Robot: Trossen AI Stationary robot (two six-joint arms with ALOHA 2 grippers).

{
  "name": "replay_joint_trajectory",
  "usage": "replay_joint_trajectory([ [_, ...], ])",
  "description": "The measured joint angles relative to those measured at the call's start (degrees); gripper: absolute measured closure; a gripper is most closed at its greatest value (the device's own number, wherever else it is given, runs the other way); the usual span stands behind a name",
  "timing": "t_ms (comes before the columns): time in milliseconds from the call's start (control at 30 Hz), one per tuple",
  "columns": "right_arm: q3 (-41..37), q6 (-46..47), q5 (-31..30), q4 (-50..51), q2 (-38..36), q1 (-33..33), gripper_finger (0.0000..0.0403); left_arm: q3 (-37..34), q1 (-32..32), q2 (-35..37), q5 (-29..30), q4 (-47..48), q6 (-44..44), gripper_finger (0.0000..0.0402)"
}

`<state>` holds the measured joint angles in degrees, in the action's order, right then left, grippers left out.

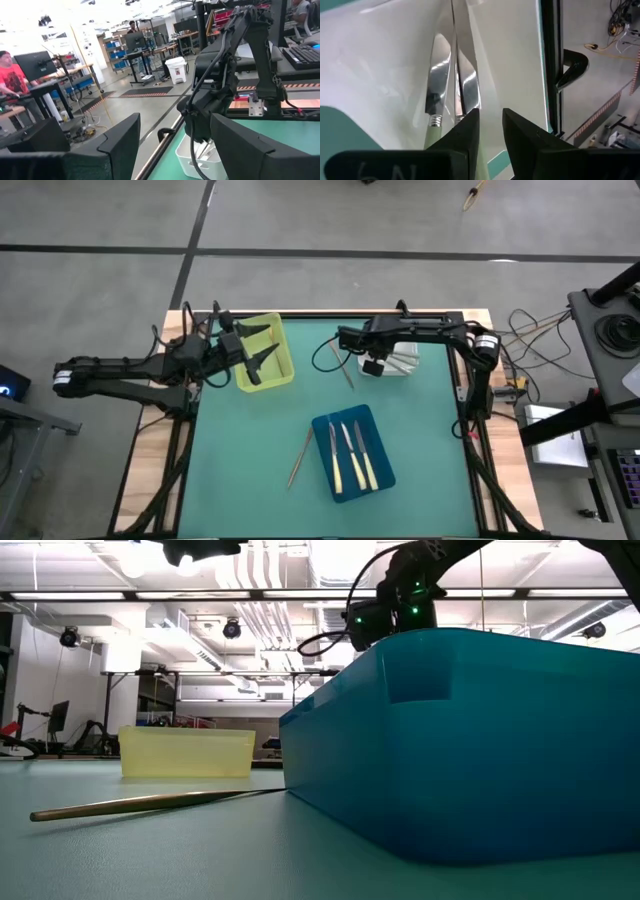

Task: Sort silverware by color (type)
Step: Put the bottom gold knife into the yellow bin

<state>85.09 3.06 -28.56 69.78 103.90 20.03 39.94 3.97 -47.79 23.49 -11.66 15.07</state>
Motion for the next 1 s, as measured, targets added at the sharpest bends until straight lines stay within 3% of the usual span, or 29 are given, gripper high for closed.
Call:
replay_joint_trajectory([
  [233, -0.1, 3.8, 0.1, 0.1, -3.4, -1.2, 0.0326, 0.0, 0.0, 0.0, 0.0, 2.9, -6.0, 0.0178],
  [467, -2.3, 6.1, 1.0, -3.7, -12.2, -4.5, 0.0326, 0.0, 0.0, -1.4, -0.2, 10.0, -17.3, 0.0178],
  [733, -17.3, 5.9, 8.9, -22.9, -28.9, -7.2, 0.0326, 0.5, -3.1, -4.5, -2.0, 13.0, -30.2, 0.0178],
  [1000, -36.3, 1.7, 9.7, -50.5, -41.3, -8.5, 0.0326, 0.5, -9.4, -9.4, -2.2, 13.1, -41.4, 0.0178],
])
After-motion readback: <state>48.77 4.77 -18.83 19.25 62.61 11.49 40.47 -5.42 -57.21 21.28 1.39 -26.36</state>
